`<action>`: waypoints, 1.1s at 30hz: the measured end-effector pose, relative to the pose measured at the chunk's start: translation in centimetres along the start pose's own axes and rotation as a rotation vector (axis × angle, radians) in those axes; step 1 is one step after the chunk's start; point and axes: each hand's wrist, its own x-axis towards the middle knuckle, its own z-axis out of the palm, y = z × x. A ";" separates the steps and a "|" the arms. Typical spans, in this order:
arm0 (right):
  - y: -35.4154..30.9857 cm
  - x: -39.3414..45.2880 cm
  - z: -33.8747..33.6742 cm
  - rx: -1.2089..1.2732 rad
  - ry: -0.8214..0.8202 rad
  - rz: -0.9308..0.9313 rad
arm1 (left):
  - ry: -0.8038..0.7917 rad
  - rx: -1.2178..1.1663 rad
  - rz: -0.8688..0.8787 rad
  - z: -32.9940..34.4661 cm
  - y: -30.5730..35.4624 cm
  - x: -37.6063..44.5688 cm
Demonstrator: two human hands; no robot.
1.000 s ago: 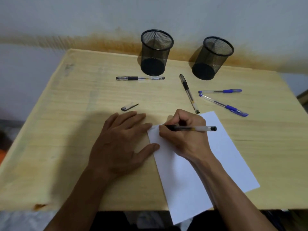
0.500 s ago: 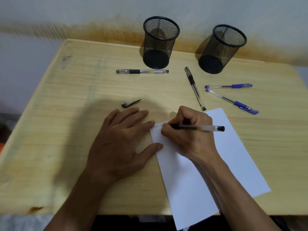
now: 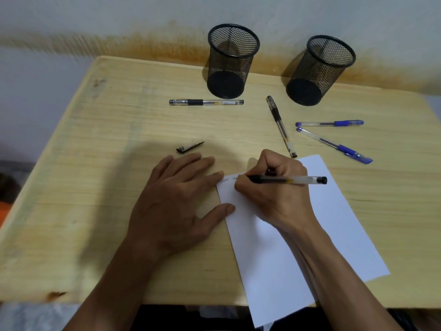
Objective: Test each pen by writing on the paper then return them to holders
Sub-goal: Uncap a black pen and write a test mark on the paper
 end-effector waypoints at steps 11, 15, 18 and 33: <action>0.0 -0.1 0.0 0.001 -0.002 -0.005 | 0.001 -0.007 -0.007 0.1 -0.1 0.0; 0.0 -0.1 0.1 0.044 0.008 0.022 | 0.006 -0.010 -0.006 0.2 -0.1 0.1; -0.1 -0.1 0.0 0.027 0.002 0.017 | 0.008 -0.007 -0.002 0.1 0.0 0.0; -0.2 -0.2 -0.1 0.043 0.014 0.018 | 0.021 -0.013 0.011 0.3 -0.1 -0.1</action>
